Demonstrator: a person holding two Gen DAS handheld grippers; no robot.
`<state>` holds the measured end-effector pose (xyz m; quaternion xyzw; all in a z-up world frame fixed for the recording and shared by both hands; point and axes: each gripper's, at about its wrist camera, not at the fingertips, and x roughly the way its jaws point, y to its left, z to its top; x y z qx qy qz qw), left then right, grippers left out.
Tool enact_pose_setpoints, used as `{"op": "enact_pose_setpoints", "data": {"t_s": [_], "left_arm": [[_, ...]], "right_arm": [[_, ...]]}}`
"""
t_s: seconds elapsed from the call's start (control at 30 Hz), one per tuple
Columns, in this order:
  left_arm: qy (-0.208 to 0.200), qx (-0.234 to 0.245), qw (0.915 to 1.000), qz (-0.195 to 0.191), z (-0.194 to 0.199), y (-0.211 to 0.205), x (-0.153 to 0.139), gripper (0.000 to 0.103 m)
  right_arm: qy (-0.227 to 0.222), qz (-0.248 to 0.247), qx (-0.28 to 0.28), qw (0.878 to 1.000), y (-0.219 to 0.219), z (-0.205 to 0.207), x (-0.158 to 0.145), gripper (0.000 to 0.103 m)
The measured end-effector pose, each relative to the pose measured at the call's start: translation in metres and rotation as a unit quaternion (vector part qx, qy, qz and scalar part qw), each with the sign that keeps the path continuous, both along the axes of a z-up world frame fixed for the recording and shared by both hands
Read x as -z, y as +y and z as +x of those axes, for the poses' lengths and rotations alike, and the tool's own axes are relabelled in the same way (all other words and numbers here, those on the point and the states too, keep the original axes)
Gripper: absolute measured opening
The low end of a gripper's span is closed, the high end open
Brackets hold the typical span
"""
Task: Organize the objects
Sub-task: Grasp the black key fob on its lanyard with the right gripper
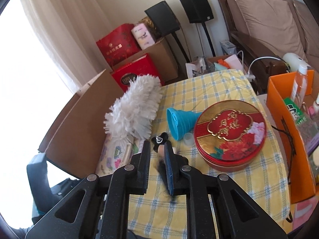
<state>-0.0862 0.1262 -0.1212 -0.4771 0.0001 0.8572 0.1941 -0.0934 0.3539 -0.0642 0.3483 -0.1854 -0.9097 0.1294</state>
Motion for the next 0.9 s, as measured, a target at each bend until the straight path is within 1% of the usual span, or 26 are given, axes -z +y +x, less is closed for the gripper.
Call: {"op": "enact_pose_setpoints", "data": {"t_s": [0.07, 0.2, 0.3, 0.33, 0.37, 0.43, 0.5, 0.63, 0.73, 0.83, 0.9], "left_arm": [[0.004, 0.005, 1.0, -0.001, 0.001, 0.002, -0.001, 0.1], [0.007, 0.005, 1.0, -0.002, 0.002, 0.003, -0.004, 0.099], [0.008, 0.003, 0.9999, -0.006, 0.003, 0.003, -0.004, 0.099], [0.007, 0.002, 0.9999, -0.008, 0.002, 0.002, -0.003, 0.099], [0.005, 0.001, 0.9999, -0.009, 0.001, 0.003, -0.002, 0.099], [0.0, -0.001, 1.0, -0.008, -0.001, 0.004, 0.001, 0.099], [-0.002, 0.0, 1.0, -0.007, -0.001, 0.004, 0.001, 0.099], [0.002, 0.005, 0.9999, -0.014, 0.002, 0.007, 0.003, 0.099], [-0.001, 0.005, 0.9999, -0.014, 0.003, 0.007, 0.004, 0.099], [-0.004, 0.003, 0.9999, -0.013, 0.002, 0.006, 0.005, 0.099], [-0.004, 0.004, 0.9999, -0.013, 0.002, 0.006, 0.005, 0.099]], "right_arm": [[0.004, 0.007, 0.003, 1.0, 0.001, 0.006, -0.002, 0.012], [-0.01, 0.049, 0.015, 0.999, 0.0, 0.009, 0.0, 0.012], [-0.022, 0.088, 0.015, 0.996, -0.002, 0.016, 0.01, 0.018], [-0.027, 0.096, 0.015, 0.995, -0.002, 0.018, 0.015, 0.03], [-0.035, 0.102, 0.015, 0.994, -0.003, 0.019, 0.021, 0.052], [-0.049, 0.116, 0.022, 0.992, -0.003, 0.02, 0.033, 0.073], [-0.058, 0.127, 0.024, 0.99, -0.001, 0.02, 0.044, 0.074], [-0.079, 0.117, 0.02, 0.99, 0.0, 0.015, 0.062, 0.074], [-0.081, 0.143, 0.02, 0.986, -0.008, 0.012, 0.07, 0.074], [-0.074, 0.161, 0.015, 0.984, -0.016, 0.01, 0.075, 0.074], [-0.069, 0.184, 0.013, 0.981, -0.022, 0.009, 0.079, 0.074]]}}
